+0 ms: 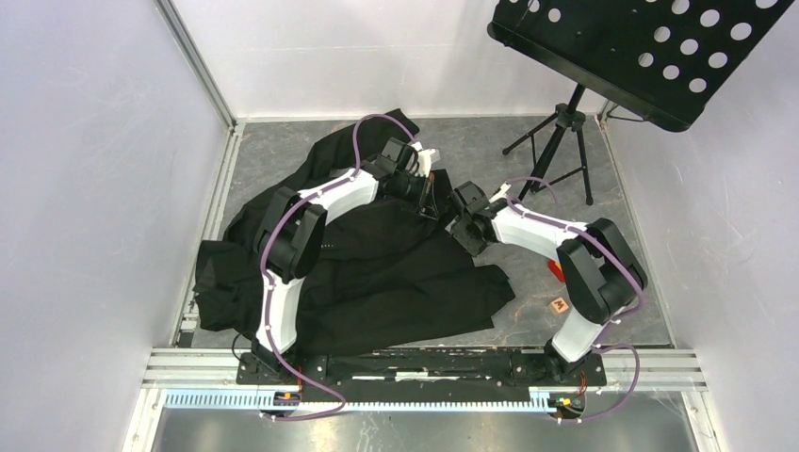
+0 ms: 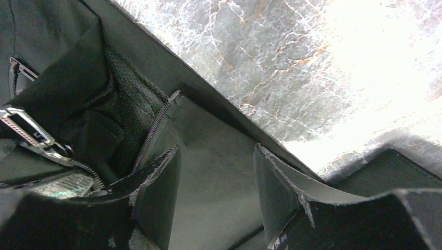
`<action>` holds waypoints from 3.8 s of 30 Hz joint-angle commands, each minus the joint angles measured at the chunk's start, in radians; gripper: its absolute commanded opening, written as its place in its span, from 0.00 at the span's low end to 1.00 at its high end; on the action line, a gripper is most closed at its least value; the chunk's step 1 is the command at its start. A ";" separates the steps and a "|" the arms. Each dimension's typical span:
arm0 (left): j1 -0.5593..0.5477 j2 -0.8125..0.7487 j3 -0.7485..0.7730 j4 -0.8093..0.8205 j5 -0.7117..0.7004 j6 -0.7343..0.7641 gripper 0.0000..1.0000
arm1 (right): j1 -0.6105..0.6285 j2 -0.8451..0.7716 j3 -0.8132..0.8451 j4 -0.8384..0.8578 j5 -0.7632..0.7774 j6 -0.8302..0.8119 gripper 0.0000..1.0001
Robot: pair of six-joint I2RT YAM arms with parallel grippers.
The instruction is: Zip up the jacket
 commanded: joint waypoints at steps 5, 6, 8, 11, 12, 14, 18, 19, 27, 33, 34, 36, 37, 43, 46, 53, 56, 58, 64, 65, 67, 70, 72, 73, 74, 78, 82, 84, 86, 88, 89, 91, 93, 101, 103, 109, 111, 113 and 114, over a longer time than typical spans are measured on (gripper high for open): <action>0.003 -0.055 0.015 -0.002 -0.034 0.000 0.02 | 0.003 0.077 0.117 -0.069 0.060 0.060 0.61; 0.005 -0.054 0.015 -0.004 -0.038 0.003 0.02 | 0.003 0.094 0.136 -0.089 0.059 0.061 0.62; 0.004 -0.052 0.020 -0.015 -0.046 0.011 0.02 | 0.001 0.123 0.166 -0.112 0.055 0.065 0.62; 0.004 -0.051 0.026 -0.028 -0.058 0.027 0.02 | 0.004 0.159 0.206 -0.130 0.057 0.059 0.60; 0.004 -0.052 0.026 -0.030 -0.062 0.030 0.02 | 0.002 0.169 0.214 -0.138 0.065 0.060 0.60; 0.003 -0.052 0.028 -0.035 -0.069 0.037 0.02 | 0.002 0.182 0.225 -0.153 0.087 0.063 0.58; 0.005 -0.051 0.031 -0.038 -0.072 0.044 0.02 | 0.002 0.180 0.198 -0.127 0.081 0.057 0.46; 0.005 -0.050 0.031 -0.038 -0.072 0.044 0.02 | 0.001 0.176 0.181 -0.109 0.082 0.053 0.44; 0.006 -0.043 0.031 -0.039 -0.073 0.053 0.02 | -0.004 0.107 0.080 0.058 0.122 -0.080 0.12; 0.006 -0.042 0.031 -0.039 -0.072 0.059 0.02 | -0.004 0.001 0.013 0.237 0.152 -0.299 0.00; 0.006 -0.043 0.029 -0.039 -0.070 0.063 0.02 | -0.004 -0.021 -0.005 0.266 0.150 -0.336 0.00; 0.006 -0.046 0.028 -0.038 -0.061 0.076 0.02 | -0.004 -0.072 -0.065 0.371 0.130 -0.422 0.00; 0.006 -0.047 0.030 -0.038 -0.055 0.083 0.02 | -0.004 -0.098 -0.092 0.409 0.128 -0.472 0.00; 0.024 -0.084 -0.001 0.006 0.020 0.138 0.02 | -0.004 -0.237 -0.299 0.808 -0.040 -0.796 0.00; 0.036 -0.095 -0.006 0.010 0.054 0.159 0.02 | -0.004 -0.270 -0.380 0.963 -0.173 -0.961 0.00; 0.057 -0.118 -0.018 -0.025 0.185 0.262 0.02 | -0.008 -0.340 -0.486 1.059 -0.376 -1.193 0.00; 0.069 -0.130 -0.031 -0.024 0.203 0.304 0.02 | -0.022 -0.341 -0.499 1.038 -0.386 -1.188 0.00; 0.071 -0.122 -0.024 -0.027 0.192 0.296 0.02 | -0.035 -0.328 -0.519 1.084 -0.463 -1.161 0.00; 0.069 -0.057 -0.016 0.029 0.154 0.098 0.02 | -0.050 -0.285 -0.535 1.002 -0.311 -0.955 0.01; 0.067 -0.046 -0.018 0.043 0.148 0.053 0.02 | -0.060 -0.276 -0.540 0.981 -0.273 -0.898 0.02; 0.058 -0.019 -0.019 0.056 0.129 -0.014 0.02 | -0.073 -0.244 -0.536 0.965 -0.270 -0.818 0.05; 0.044 0.015 -0.021 0.054 0.093 -0.071 0.02 | -0.074 -0.193 -0.475 0.856 -0.229 -0.748 0.13; 0.033 0.030 -0.018 0.056 0.096 -0.089 0.02 | -0.073 -0.170 -0.445 0.799 -0.191 -0.731 0.17; 0.027 0.031 -0.017 0.054 0.098 -0.090 0.02 | -0.073 -0.163 -0.433 0.780 -0.174 -0.729 0.19; 0.023 0.030 -0.015 0.054 0.098 -0.086 0.02 | -0.074 -0.156 -0.419 0.764 -0.164 -0.729 0.21; 0.014 0.024 -0.013 0.051 0.095 -0.081 0.02 | -0.082 -0.142 -0.393 0.747 -0.180 -0.709 0.37; 0.014 0.026 -0.005 0.048 0.099 -0.081 0.02 | -0.088 -0.143 -0.386 0.738 -0.190 -0.663 0.47; 0.013 0.024 -0.002 0.047 0.101 -0.082 0.02 | -0.090 -0.141 -0.374 0.722 -0.195 -0.641 0.48; 0.014 0.020 0.000 0.046 0.099 -0.081 0.02 | -0.090 -0.148 -0.367 0.724 -0.207 -0.630 0.49; 0.014 0.016 0.000 0.047 0.097 -0.079 0.02 | -0.090 -0.167 -0.362 0.722 -0.216 -0.620 0.51; 0.014 0.015 0.000 0.045 0.095 -0.078 0.02 | -0.090 -0.184 -0.361 0.716 -0.212 -0.617 0.51; 0.014 0.014 0.000 0.044 0.090 -0.078 0.02 | -0.090 -0.218 -0.354 0.691 -0.196 -0.616 0.52; 0.014 0.013 0.001 0.044 0.090 -0.079 0.02 | -0.090 -0.239 -0.338 0.643 -0.172 -0.599 0.54; 0.014 0.015 0.005 0.042 0.094 -0.081 0.02 | -0.091 -0.250 -0.273 0.457 -0.142 -0.430 0.54; 0.014 0.011 0.004 0.044 0.092 -0.081 0.02 | -0.090 -0.248 -0.255 0.419 -0.131 -0.385 0.55; 0.014 0.007 0.007 0.043 0.092 -0.080 0.02 | -0.091 -0.190 -0.151 0.245 -0.128 -0.262 0.50; 0.014 0.004 0.008 0.042 0.092 -0.079 0.02 | -0.089 -0.177 -0.111 0.195 -0.113 -0.265 0.48; 0.014 0.003 0.008 0.041 0.092 -0.077 0.02 | -0.089 -0.187 -0.107 0.178 -0.100 -0.263 0.48; 0.014 0.001 0.009 0.041 0.090 -0.076 0.02 | -0.087 -0.196 -0.112 0.180 -0.096 -0.261 0.49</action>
